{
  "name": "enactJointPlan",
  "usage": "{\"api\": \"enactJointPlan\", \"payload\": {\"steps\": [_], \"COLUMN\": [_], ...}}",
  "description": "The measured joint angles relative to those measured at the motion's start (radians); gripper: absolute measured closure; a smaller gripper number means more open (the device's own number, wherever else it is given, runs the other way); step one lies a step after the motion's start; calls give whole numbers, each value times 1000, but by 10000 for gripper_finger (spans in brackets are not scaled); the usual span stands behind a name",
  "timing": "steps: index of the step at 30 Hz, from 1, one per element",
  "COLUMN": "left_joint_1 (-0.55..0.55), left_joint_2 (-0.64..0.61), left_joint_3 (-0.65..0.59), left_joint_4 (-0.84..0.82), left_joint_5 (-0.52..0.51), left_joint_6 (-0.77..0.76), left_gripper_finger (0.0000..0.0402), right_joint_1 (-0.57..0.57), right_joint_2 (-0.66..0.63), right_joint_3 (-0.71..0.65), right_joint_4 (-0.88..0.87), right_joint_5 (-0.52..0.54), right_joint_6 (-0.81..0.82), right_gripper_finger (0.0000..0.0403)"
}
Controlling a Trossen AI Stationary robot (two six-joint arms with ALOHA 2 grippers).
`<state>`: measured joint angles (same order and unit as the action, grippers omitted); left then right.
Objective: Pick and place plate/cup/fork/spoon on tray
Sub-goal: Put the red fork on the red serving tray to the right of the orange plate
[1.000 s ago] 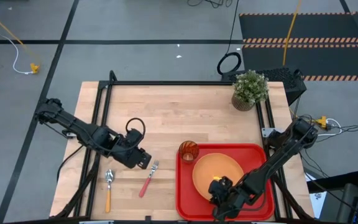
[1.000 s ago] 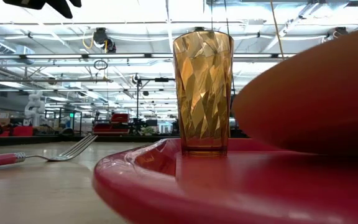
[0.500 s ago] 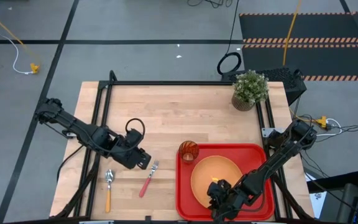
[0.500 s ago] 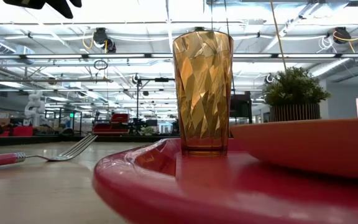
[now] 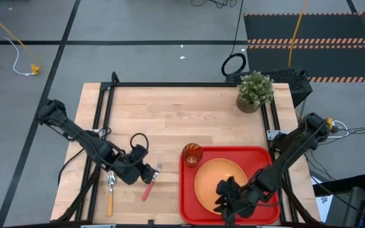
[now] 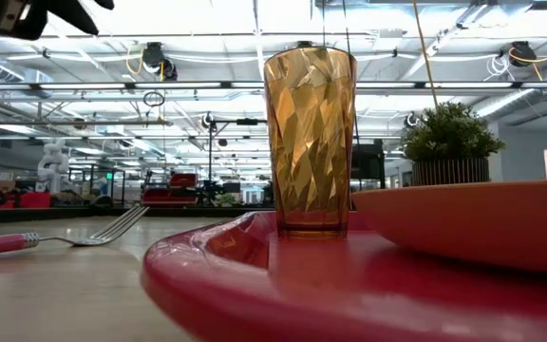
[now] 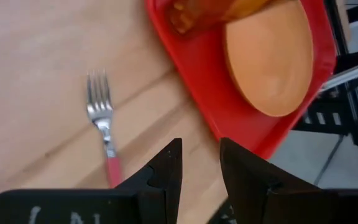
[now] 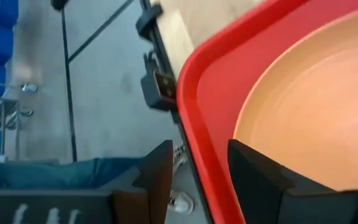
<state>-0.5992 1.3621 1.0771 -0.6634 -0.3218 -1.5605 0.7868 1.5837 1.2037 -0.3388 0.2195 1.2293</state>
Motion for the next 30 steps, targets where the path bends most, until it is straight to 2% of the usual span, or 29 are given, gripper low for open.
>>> {"api": "enactJointPlan", "payload": {"steps": [6, 15, 26, 30], "left_joint_1": [-26, -23, -7, 7], "left_joint_2": [35, 177, 327, 355], "left_joint_3": [-19, -18, -7, -7], "left_joint_4": [12, 2, 23, 4], "left_joint_5": [38, 237, 244, 227], "left_joint_6": [-95, -226, -184, -149], "left_gripper_finger": [293, 293, 292, 269], "right_joint_1": [0, -2, -2, -2], "right_joint_2": [-71, -124, -124, -124], "right_joint_3": [0, 0, 0, 0], "right_joint_4": [-98, -246, -259, -272], "right_joint_5": [71, 73, 72, 72], "right_joint_6": [-30, -38, -41, -42], "right_gripper_finger": [257, 257, 257, 257]}}
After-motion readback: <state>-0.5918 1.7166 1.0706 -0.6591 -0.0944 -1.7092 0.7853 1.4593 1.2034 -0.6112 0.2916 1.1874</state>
